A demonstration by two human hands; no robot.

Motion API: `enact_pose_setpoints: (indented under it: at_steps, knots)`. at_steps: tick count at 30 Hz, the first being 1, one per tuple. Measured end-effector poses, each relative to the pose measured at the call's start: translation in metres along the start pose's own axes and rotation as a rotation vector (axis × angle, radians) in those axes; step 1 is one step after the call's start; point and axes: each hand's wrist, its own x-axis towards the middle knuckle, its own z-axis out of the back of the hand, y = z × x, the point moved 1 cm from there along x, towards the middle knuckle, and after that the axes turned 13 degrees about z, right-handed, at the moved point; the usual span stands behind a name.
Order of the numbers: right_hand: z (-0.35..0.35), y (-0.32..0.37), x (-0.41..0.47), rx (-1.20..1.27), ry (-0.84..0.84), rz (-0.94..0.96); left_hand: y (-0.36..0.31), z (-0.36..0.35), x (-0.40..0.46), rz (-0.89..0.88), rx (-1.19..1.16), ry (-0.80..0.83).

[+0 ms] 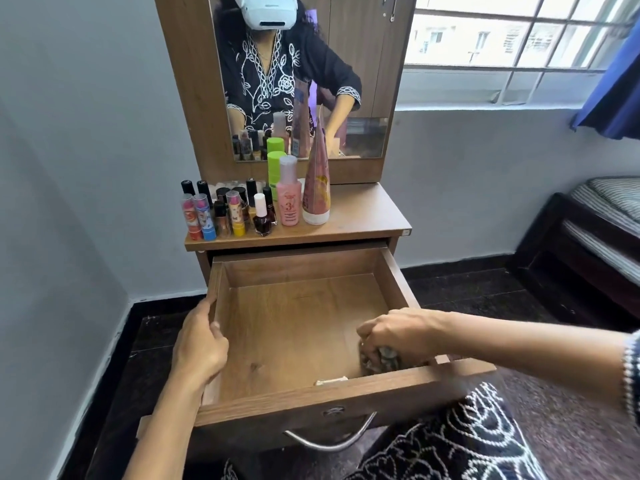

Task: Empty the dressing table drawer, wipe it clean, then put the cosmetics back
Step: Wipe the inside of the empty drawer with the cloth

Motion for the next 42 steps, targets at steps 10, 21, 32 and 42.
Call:
enact_pose_setpoints:
  at_steps: [10,21,32,42]
  knots:
    - [0.038,-0.064,0.045,-0.125,-0.062,-0.138,0.001,0.001,-0.003,-0.015,-0.017,0.012]
    - [0.008,-0.016,0.015,-0.007,-0.120,-0.004,0.000,0.001,-0.002,-0.014,-0.030,0.013]
    - [0.005,-0.038,0.033,0.150,-0.213,-0.357,0.002,0.001,0.001,-0.024,-0.020,0.005]
    - [0.043,-0.021,0.136,0.483,-0.606,-0.582,0.006,-0.002,0.006,-0.049,-0.007,0.004]
